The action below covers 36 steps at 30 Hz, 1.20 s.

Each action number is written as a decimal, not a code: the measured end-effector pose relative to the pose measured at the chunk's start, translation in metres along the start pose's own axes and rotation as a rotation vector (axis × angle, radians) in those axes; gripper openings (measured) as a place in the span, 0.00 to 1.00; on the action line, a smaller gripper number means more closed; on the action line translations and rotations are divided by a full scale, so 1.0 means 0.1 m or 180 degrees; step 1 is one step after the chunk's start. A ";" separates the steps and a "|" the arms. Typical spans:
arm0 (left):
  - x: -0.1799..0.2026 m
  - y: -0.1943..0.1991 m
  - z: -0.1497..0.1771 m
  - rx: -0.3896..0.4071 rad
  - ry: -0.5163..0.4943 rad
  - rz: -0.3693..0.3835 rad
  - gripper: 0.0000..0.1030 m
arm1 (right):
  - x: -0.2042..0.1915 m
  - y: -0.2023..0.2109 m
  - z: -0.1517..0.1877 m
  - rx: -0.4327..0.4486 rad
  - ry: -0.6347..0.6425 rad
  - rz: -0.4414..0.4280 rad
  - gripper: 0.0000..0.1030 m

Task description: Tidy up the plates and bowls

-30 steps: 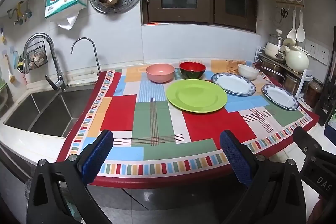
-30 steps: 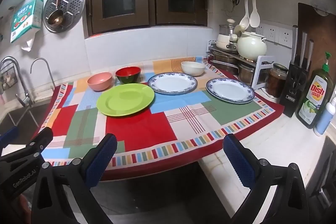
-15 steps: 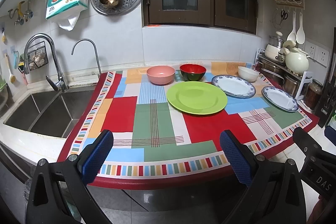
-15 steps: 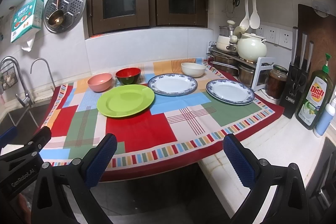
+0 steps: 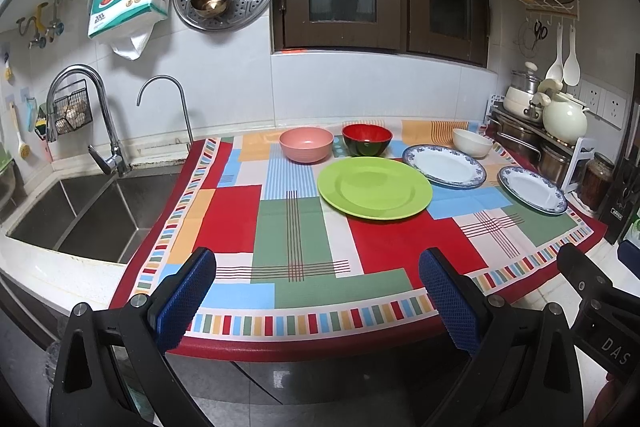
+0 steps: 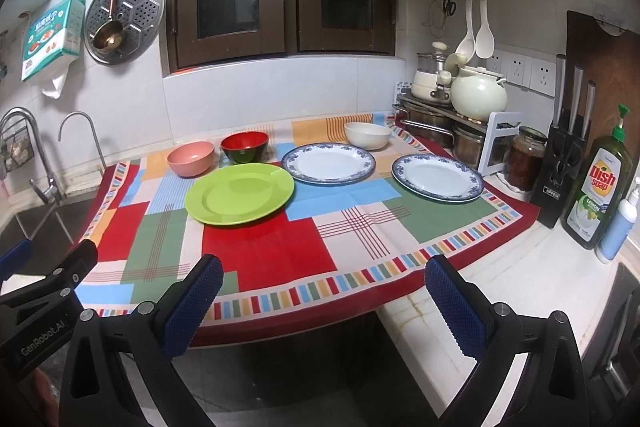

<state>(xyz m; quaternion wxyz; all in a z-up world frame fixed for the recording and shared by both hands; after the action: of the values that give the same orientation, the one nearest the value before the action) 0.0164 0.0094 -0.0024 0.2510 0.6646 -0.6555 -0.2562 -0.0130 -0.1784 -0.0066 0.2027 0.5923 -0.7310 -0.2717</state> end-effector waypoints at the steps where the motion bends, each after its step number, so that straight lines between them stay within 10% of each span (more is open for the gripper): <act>1: 0.00 0.00 0.01 0.0005 0.0001 0.0001 1.00 | 0.00 0.00 0.00 0.0001 0.0000 0.0000 0.99; 36: 0.01 0.02 0.02 0.0024 0.0004 -0.0006 1.00 | -0.03 0.06 0.02 0.0045 0.0018 0.0027 0.99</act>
<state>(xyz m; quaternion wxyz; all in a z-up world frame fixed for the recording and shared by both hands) 0.0138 0.0084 -0.0024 0.2486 0.6663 -0.6557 -0.2536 -0.0180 -0.1747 -0.0041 0.2018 0.5913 -0.7348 -0.2640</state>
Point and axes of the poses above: each gripper's, at about its wrist camera, not at the fingertips, and y roughly against the way its jaws point, x to its right, z to its underside, the point moved 2 cm from there along -y, roughly the way its jaws point, and after that the axes turned 11 degrees about -x, right-handed, at the moved point
